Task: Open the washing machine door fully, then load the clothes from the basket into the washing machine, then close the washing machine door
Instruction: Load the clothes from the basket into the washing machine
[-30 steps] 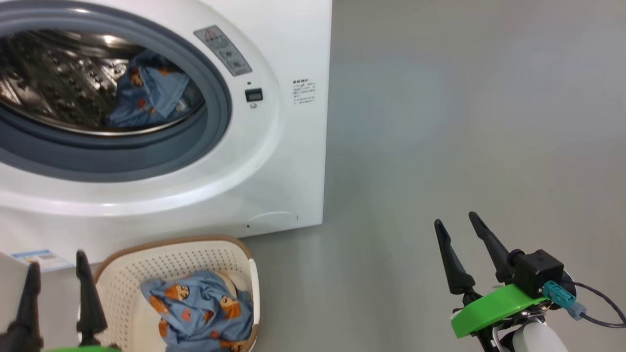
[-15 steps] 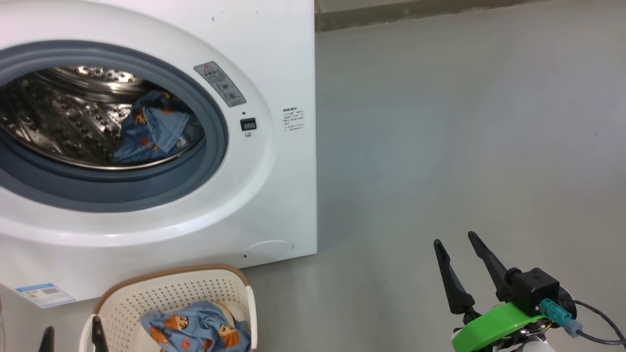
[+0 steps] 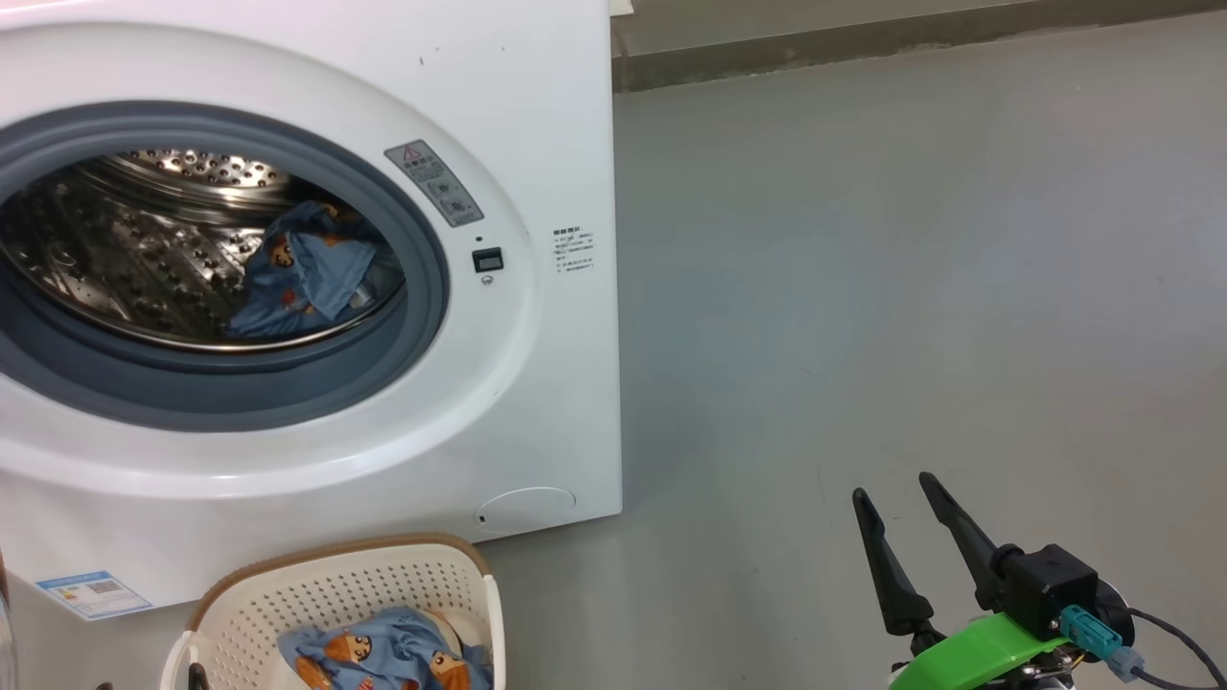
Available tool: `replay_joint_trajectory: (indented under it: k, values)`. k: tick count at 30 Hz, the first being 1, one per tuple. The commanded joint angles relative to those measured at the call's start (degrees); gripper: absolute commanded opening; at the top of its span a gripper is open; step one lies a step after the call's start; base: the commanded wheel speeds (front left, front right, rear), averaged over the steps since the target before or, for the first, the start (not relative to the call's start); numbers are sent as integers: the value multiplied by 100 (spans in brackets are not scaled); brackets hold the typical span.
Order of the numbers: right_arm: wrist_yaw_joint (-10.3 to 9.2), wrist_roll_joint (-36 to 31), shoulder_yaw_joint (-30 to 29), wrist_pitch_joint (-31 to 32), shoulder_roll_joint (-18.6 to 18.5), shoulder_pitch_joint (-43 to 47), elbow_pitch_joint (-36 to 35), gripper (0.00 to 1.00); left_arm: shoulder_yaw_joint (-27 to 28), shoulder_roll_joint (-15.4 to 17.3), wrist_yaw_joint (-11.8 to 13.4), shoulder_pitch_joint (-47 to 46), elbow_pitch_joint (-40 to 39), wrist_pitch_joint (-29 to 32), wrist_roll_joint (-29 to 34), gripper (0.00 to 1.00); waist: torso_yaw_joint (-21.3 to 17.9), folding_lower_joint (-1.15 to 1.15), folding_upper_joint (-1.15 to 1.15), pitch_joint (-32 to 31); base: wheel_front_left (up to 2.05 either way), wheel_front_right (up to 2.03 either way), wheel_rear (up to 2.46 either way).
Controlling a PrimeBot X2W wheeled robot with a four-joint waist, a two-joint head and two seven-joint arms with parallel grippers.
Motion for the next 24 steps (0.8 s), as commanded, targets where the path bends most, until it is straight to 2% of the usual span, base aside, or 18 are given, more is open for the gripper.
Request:
replay_joint_trajectory:
  k: [1,24]
  values:
    - [9,-121,143,-27,19,-69,-168,100,209,-11,-35,-112,-171,-48,50,100,2,0,0,3,0,0,0]
    - [9,-137,54,-27,19,-97,-265,100,364,-196,-167,-177,-74,-48,161,100,108,0,0,222,0,0,0]
